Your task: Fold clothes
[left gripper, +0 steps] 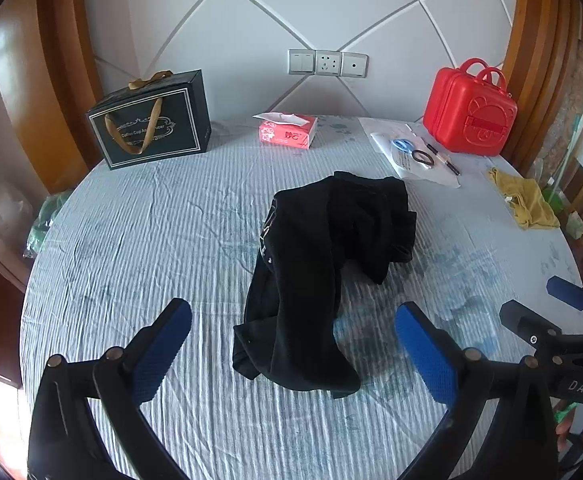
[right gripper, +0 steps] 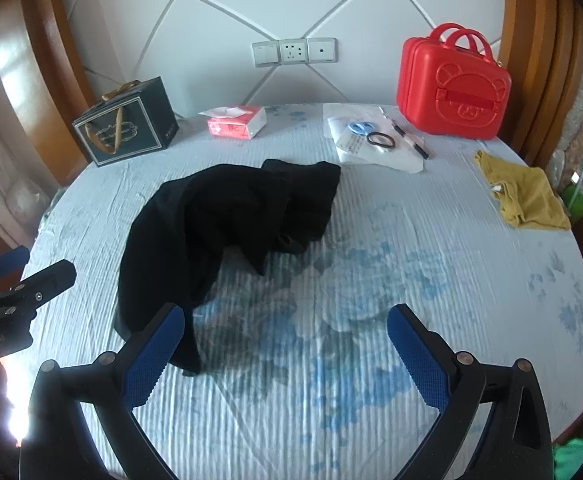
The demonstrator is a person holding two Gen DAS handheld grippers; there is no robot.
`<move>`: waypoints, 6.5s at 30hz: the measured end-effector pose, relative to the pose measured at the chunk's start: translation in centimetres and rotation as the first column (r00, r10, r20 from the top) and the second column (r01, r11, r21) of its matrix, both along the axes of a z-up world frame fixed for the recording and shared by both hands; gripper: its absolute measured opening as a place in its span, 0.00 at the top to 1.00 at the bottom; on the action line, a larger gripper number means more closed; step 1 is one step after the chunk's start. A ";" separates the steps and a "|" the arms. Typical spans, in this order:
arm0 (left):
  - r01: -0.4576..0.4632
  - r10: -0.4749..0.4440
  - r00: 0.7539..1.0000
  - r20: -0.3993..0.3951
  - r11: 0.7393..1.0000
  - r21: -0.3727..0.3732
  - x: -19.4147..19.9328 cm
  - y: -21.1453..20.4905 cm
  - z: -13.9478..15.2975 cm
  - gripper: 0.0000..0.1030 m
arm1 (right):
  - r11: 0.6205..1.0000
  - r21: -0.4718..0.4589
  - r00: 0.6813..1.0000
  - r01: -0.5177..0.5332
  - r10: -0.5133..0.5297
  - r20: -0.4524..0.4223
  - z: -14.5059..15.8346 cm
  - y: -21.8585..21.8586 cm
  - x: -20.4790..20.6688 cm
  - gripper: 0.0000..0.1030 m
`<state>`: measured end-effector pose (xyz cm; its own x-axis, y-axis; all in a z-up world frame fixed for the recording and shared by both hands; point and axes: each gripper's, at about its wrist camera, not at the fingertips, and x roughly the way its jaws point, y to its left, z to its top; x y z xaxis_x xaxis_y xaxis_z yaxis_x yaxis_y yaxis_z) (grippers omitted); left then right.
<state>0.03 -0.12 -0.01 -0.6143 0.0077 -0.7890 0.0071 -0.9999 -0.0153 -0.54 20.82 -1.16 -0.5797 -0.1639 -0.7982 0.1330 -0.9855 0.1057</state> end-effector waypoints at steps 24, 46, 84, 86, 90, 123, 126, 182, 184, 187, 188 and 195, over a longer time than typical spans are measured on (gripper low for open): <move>-0.067 0.066 0.995 0.078 0.998 0.016 -0.6 -2.4 -1.1 0.00 | 0.999 0.037 0.999 -0.038 0.038 -0.007 0.4 -1.2 -1.4 0.00; -0.094 0.090 0.989 0.116 0.995 0.028 -2.2 -3.5 -2.9 0.00 | 0.997 0.072 0.999 -0.023 0.021 0.027 -0.7 -0.7 -3.6 0.00; -0.074 0.068 0.957 0.282 0.997 0.010 -5.4 -4.9 -12.6 0.20 | 1.000 -0.013 0.971 -0.011 0.014 0.240 -8.8 1.0 -12.8 0.23; -0.081 0.073 0.950 0.303 0.997 0.012 -5.9 -5.1 -14.0 0.20 | 0.999 -0.049 0.963 -0.021 0.033 0.269 -10.0 0.5 -14.2 0.23; -0.095 0.084 0.935 0.345 0.995 0.015 -7.0 -5.5 -16.8 0.20 | 0.996 -0.085 0.954 -0.027 0.052 0.297 -12.4 -1.5 -17.7 0.23; 0.039 -0.071 0.961 0.268 0.991 0.125 -9.4 -7.3 -11.1 0.28 | 0.944 0.048 0.859 0.327 -0.318 0.400 -9.1 19.9 4.3 0.77; 0.029 -0.060 0.957 0.283 0.993 0.115 -11.6 -6.8 -12.3 0.28 | 0.937 0.007 0.866 0.348 -0.324 0.382 -9.1 20.8 3.8 0.65; -0.041 0.028 0.989 0.147 0.995 0.086 -28.1 -11.2 -5.7 0.36 | 1.000 0.016 1.000 0.003 -0.003 0.017 -4.9 9.2 -22.3 0.61; -0.044 0.021 0.981 0.192 0.993 0.112 -24.8 -11.3 -6.7 0.35 | 1.000 0.029 0.999 0.009 -0.010 0.051 -5.5 10.3 -20.6 0.56; -0.029 -0.005 0.964 0.265 0.992 0.122 -19.3 -11.1 -9.5 0.35 | 0.998 0.034 0.991 0.054 -0.058 0.118 -7.3 12.6 -16.1 0.55; -0.021 -0.016 0.958 0.287 0.992 0.127 -17.7 -10.9 -10.5 0.35 | 0.997 0.035 0.987 0.076 -0.080 0.141 -8.1 13.3 -14.5 0.54; 0.022 -0.088 0.924 0.372 0.984 0.178 -7.4 -8.0 -16.5 0.35 | 0.973 0.050 0.927 0.224 -0.228 0.298 -13.5 18.4 -3.5 0.44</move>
